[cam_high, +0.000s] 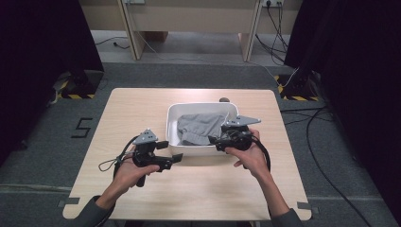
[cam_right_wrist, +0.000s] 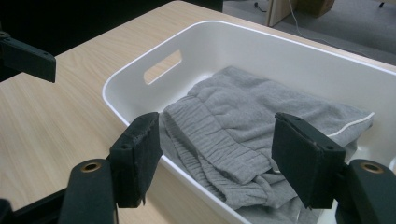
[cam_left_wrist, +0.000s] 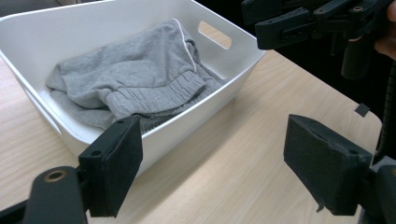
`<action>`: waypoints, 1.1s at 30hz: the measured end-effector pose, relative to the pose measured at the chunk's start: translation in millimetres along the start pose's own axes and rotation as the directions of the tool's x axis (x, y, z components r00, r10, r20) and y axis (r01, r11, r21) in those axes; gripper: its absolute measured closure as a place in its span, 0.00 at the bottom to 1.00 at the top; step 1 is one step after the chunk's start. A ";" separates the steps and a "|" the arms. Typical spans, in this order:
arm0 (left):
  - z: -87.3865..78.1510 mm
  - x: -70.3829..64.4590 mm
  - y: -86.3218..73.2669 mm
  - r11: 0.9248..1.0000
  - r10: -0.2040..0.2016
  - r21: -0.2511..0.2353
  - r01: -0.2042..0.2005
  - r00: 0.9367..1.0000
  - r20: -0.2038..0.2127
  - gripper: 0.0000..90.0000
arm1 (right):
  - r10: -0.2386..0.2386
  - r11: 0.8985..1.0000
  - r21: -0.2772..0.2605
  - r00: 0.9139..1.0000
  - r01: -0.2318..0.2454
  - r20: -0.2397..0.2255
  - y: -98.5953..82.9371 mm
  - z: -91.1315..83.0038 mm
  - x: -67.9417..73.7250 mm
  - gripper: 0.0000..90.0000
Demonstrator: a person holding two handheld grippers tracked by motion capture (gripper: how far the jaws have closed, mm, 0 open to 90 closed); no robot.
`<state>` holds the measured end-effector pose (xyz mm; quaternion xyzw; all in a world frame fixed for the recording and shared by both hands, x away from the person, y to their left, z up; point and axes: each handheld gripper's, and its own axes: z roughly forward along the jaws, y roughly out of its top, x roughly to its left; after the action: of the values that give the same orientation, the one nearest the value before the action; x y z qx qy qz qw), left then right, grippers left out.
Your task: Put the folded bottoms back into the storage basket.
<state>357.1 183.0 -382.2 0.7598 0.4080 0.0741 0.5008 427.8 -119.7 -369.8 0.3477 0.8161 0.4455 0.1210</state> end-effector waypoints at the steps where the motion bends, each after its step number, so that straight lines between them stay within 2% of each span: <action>1: -0.9 -0.9 -0.7 1.000 -0.001 -0.005 0.001 1.000 0.004 0.21 | 0.004 1.000 -0.003 1.000 -0.004 -0.003 -1.0 -1.5 1.0 0.37; 9: -5.8 -5.3 -10.3 1.000 0.003 -0.002 -0.003 1.000 0.006 0.21 | 0.005 1.000 -0.029 1.000 -0.006 -0.007 -10.8 -11.5 4.4 0.37; 17: -12.8 -7.4 -19.8 1.000 0.015 -0.009 -0.015 1.000 -0.007 0.20 | 0.004 1.000 -0.031 1.000 -0.004 0.009 -24.0 -19.7 5.1 0.37; 22: -15.5 -8.6 -27.4 1.000 0.013 -0.015 -0.013 1.000 -0.007 0.20 | 0.001 0.999 -0.052 1.000 0.000 0.019 -31.3 -25.7 8.2 0.37; 25: -15.5 -7.6 -31.9 1.000 0.013 -0.012 -0.013 1.000 -0.007 0.20 | -0.011 0.998 -0.055 1.000 0.012 0.013 -36.9 -26.7 12.0 0.37; 33: -17.2 -4.6 -39.3 1.000 0.017 -0.004 -0.018 0.999 -0.028 0.20 | 0.006 0.997 -0.081 1.000 -0.004 0.013 -52.3 -26.7 17.7 0.37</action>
<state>323.6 198.3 -404.8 0.7612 0.4081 0.0898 0.4959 377.3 -143.8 -395.0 0.3475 0.7957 0.4762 0.1392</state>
